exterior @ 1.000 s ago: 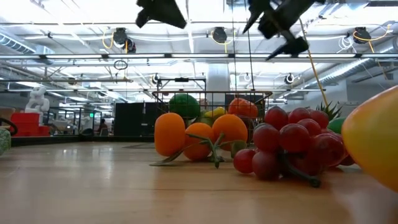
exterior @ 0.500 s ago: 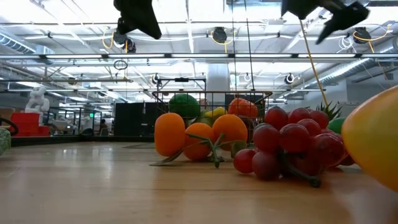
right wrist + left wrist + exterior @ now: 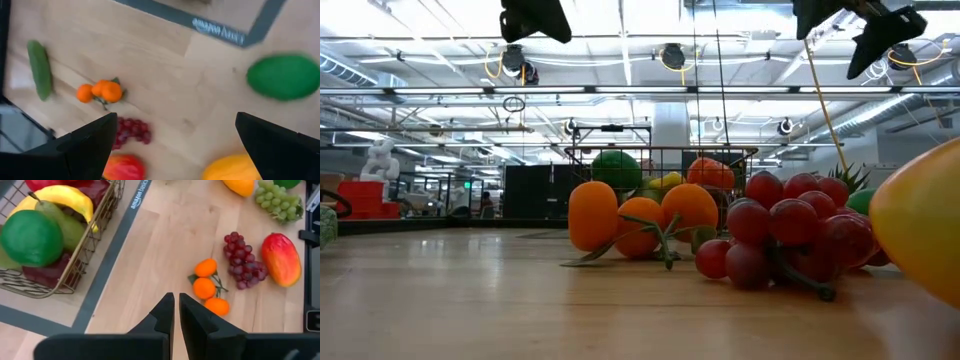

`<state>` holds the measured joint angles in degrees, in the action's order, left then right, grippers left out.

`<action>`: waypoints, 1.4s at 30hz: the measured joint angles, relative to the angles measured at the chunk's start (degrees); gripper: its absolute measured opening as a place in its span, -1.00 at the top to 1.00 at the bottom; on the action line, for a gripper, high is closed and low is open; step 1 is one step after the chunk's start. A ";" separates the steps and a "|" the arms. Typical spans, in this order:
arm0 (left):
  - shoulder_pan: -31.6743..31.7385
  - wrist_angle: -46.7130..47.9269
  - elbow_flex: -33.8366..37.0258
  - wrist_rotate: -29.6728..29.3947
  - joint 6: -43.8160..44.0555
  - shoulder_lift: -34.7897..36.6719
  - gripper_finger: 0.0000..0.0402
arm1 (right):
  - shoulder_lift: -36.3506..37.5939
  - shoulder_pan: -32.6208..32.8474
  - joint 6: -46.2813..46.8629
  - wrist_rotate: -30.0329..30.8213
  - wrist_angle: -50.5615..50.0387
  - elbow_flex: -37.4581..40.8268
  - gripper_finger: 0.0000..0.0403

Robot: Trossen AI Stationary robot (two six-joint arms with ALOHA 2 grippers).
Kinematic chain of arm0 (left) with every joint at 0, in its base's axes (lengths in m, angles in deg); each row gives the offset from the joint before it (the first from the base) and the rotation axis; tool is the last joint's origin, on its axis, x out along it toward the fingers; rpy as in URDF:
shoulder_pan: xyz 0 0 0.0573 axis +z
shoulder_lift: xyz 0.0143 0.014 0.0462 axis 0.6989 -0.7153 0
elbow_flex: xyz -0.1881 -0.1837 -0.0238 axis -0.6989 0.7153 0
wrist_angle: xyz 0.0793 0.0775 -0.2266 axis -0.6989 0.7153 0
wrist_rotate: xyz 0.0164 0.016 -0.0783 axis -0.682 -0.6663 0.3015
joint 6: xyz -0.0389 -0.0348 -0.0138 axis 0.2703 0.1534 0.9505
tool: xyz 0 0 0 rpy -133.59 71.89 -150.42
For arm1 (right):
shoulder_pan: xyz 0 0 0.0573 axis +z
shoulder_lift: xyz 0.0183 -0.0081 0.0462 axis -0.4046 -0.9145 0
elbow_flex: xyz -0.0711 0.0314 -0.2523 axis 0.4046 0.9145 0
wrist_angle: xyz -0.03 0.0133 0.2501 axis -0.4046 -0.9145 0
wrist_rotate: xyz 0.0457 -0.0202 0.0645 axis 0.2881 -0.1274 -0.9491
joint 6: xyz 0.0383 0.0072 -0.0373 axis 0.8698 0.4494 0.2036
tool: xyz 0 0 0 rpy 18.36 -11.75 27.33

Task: Build produce basket
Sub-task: Put the top green lime into the brown wire basket

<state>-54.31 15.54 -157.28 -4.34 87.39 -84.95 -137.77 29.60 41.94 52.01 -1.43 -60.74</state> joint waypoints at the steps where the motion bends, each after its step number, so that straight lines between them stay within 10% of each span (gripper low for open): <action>1: -0.31 -0.02 0.00 -0.42 0.48 0.00 0.86 | 0.02 0.00 -2.97 0.74 0.08 0.00 -0.98; 18: 0.14 -0.19 0.00 -7.00 3.79 0.00 0.86 | 0.45 -0.15 -63.36 5.45 2.61 3.90 -0.98; 42: 1.07 -0.67 0.00 -17.12 18.85 -0.02 0.86 | 7.30 -8.03 -82.31 1.50 15.53 28.35 -0.98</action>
<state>-53.24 14.87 -157.28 -21.46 106.25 -84.98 -130.46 21.57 -40.37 53.51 14.11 -32.39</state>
